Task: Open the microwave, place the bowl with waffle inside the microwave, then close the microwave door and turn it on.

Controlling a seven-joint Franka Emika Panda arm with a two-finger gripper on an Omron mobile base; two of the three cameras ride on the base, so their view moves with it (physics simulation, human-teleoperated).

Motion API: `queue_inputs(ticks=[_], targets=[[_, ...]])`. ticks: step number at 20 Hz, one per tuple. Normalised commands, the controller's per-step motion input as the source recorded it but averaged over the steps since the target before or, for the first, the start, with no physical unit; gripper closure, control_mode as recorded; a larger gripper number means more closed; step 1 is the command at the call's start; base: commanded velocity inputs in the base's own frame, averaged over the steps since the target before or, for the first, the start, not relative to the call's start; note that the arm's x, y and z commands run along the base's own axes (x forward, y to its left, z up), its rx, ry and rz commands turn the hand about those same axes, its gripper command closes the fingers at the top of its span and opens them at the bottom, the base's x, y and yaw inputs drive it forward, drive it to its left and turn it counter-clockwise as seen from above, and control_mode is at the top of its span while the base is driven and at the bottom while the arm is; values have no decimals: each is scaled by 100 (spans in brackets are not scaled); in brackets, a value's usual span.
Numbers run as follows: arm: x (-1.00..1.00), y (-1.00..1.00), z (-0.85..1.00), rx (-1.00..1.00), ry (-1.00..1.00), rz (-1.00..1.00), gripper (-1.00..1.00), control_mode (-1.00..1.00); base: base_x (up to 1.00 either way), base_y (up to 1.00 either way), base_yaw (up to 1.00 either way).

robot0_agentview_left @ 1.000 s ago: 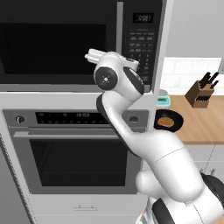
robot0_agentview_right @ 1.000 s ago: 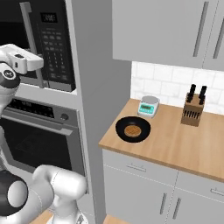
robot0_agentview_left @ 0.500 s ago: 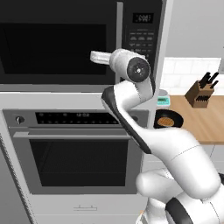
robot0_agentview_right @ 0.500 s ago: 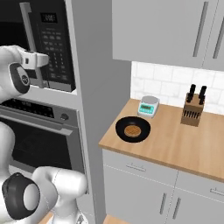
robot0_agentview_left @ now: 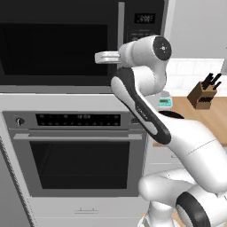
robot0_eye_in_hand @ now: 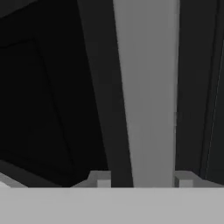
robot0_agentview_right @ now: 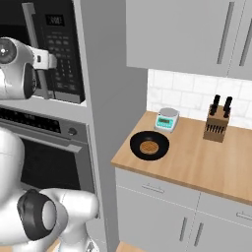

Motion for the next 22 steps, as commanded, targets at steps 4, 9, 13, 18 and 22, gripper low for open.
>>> queue_inputs(ticks=[4, 9, 13, 18, 22], targets=[[-54, 100, -100, -7, 0, 28, 100, -100, 0, 0, 0], [-98, 100, -100, -17, -4, 24, 100, -100, 0, 0, 0], [-100, 100, -100, -22, -1, 19, 100, -100, 0, 0, 0], [-95, 100, -83, -27, 0, 15, 100, -100, 0, 0, 0], [-90, 100, -76, -32, 2, 11, 100, -100, 0, 0, 0]])
